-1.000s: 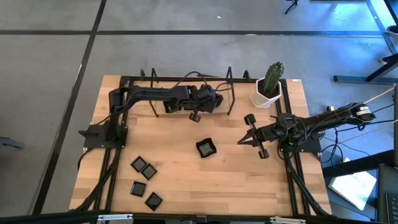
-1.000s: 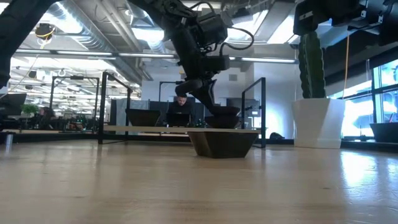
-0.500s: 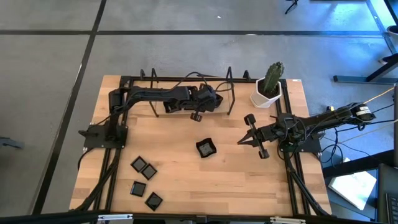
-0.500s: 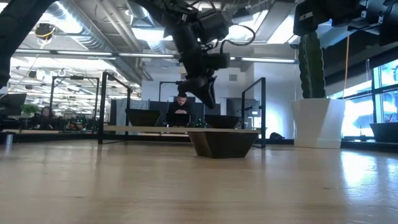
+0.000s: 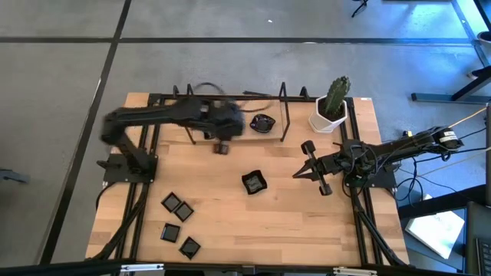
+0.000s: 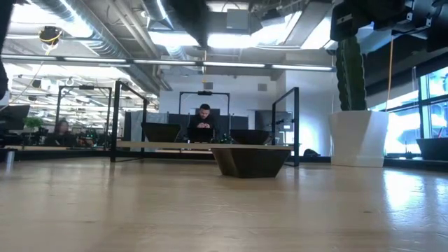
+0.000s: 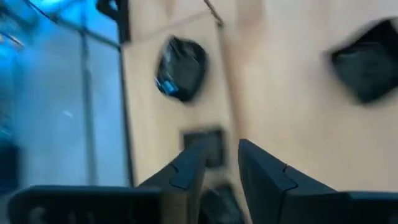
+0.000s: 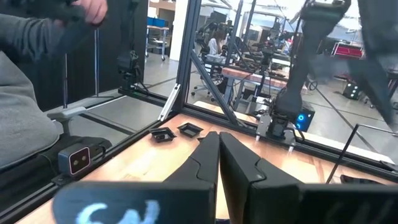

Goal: Pick & Place Mini shaped plates
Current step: Stack the square plate on top of the square plate on the shelf

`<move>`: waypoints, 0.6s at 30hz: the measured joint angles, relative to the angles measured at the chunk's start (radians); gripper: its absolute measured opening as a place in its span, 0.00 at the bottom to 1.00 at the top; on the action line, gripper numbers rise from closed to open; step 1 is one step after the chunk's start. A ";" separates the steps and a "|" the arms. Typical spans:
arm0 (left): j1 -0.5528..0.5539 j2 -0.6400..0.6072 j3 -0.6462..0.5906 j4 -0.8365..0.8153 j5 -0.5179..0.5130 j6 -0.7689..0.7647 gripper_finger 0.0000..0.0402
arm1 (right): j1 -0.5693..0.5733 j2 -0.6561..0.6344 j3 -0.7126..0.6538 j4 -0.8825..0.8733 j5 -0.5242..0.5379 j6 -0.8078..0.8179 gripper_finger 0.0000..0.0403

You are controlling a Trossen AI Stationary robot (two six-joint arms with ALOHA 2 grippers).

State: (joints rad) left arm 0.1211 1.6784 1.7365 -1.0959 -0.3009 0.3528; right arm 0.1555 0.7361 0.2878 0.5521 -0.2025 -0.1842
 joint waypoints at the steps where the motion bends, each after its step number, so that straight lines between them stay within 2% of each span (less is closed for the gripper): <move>1: -0.009 -0.057 -0.018 -0.047 0.030 -0.053 0.22 | 0.000 0.000 0.000 -0.001 0.000 0.001 0.04; 3: -0.032 -0.185 -0.081 -0.096 0.084 -0.145 0.18 | 0.000 0.000 0.000 -0.002 0.000 0.011 0.04; 6: -0.086 -0.426 -0.263 0.011 0.100 -0.242 0.11 | 0.000 0.004 0.000 0.006 0.000 0.011 0.04; 10: -0.149 -0.769 -0.593 0.348 0.132 -0.348 0.02 | 0.000 0.026 0.000 0.038 0.000 -0.013 0.04; 13: -0.161 -0.974 -0.846 0.624 0.184 -0.394 0.01 | 0.000 0.051 0.000 0.064 0.000 -0.016 0.04; 18: -0.161 -1.174 -1.192 1.023 0.286 -0.401 0.00 | 0.000 0.092 0.000 0.100 0.000 -0.030 0.04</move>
State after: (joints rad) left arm -0.0399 0.5048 0.5449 -0.0727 -0.0147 -0.0483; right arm 0.1555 0.8285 0.2878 0.6516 -0.2020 -0.2144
